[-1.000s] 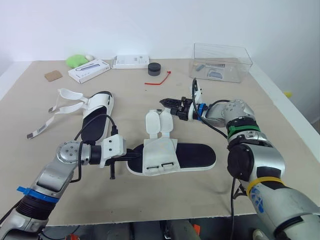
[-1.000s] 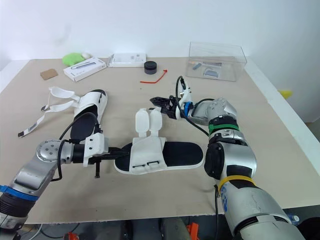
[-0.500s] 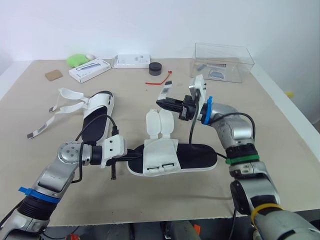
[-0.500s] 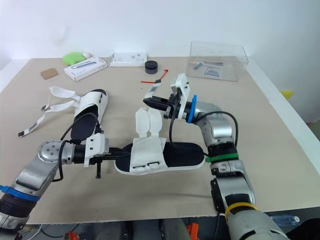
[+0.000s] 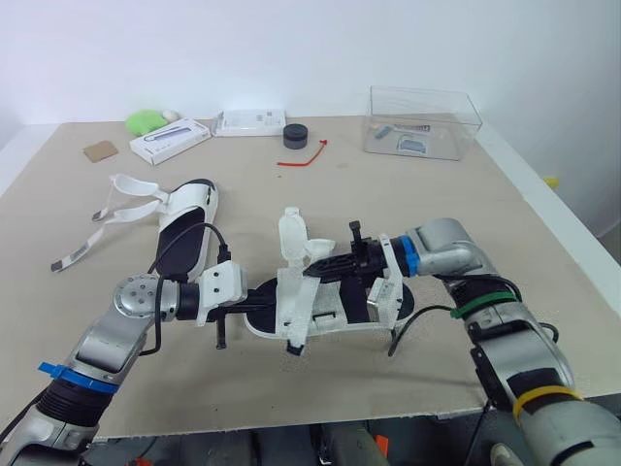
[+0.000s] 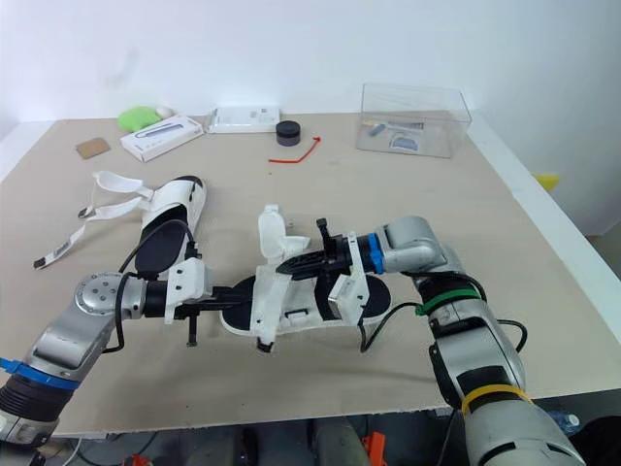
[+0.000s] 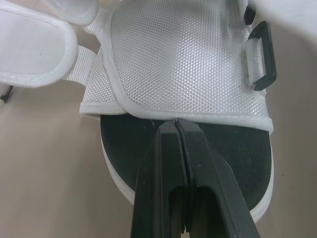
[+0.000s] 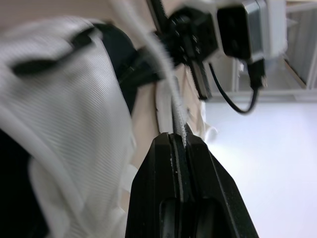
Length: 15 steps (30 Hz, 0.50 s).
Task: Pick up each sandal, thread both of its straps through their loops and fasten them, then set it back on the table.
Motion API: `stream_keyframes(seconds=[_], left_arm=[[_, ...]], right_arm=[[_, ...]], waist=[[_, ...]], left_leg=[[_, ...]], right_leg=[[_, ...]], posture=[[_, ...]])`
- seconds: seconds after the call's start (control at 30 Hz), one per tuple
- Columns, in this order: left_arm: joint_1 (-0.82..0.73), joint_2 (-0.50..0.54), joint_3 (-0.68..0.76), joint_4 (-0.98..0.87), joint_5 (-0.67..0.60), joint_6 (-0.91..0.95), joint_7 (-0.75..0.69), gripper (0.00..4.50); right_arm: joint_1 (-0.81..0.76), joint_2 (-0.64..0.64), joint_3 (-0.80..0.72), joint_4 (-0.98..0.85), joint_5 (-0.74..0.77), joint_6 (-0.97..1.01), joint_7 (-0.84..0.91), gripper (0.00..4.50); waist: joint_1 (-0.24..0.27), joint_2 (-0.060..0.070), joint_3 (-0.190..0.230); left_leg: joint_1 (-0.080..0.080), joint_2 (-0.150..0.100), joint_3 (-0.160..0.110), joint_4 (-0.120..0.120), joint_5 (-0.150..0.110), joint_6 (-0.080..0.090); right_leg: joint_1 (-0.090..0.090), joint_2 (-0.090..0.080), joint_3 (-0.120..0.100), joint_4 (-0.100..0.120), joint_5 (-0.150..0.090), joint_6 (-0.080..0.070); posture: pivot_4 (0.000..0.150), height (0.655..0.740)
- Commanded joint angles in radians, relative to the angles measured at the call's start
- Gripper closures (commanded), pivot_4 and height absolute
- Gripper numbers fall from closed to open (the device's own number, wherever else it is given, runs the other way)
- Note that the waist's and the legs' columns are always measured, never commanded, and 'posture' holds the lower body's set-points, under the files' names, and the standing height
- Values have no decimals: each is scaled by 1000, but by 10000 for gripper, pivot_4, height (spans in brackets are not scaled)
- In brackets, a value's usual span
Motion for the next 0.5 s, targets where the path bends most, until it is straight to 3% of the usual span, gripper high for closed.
stream_keyframes(seconds=[0.03,0.07,0.1,0.13,0.2,0.33,0.43,0.5], left_arm=[[-21,-7,12,-7,-11,5,-1,45000],[-22,-8,13,-7,-12,6,-1,45000],[-24,-8,13,-6,-13,7,-1,45000],[-25,-8,14,-5,-14,7,-2,45000],[-25,-8,13,-3,-13,7,-2,45000],[-21,-7,14,-6,-14,11,-4,45000],[-17,-7,15,-8,-14,11,-5,45000],[-16,-6,16,-7,-15,10,-7,45000]], right_arm=[[-29,-43,71,23,66,20,-54,43704],[-28,-64,120,14,120,36,-43,43704],[-29,-80,158,6,162,49,-36,37321],[-30,-98,195,-5,197,58,-26,34775],[-24,-135,264,-46,285,86,0,25484],[40,-225,342,-224,549,315,164,6907],[127,-289,285,-450,785,711,264,6907],[175,-340,250,-584,864,912,297,6907]], waist=[[1,0,0],[2,0,0],[2,0,0],[2,0,0],[2,0,0],[3,0,0],[5,0,0],[6,0,0]], left_leg=[[0,0,0,0,0,0],[0,0,0,0,0,0],[0,0,0,0,0,0],[0,0,1,-1,0,1],[0,0,1,-1,-1,1],[0,0,1,-1,-1,2],[-1,0,-1,-1,-1,2],[-2,0,-1,0,-1,2]], right_leg=[[0,0,0,0,0,0],[0,0,0,0,0,0],[0,0,0,0,-1,0],[0,0,0,0,-1,0],[0,-1,1,-1,-1,0],[0,-1,1,-1,-1,0],[0,-1,0,-1,-1,1],[0,-1,0,0,-1,1]], posture=[[1500,7400],[1500,7400],[1500,7400],[1500,7400],[1500,7400],[1500,7400],[1500,7400],[1500,7400]])
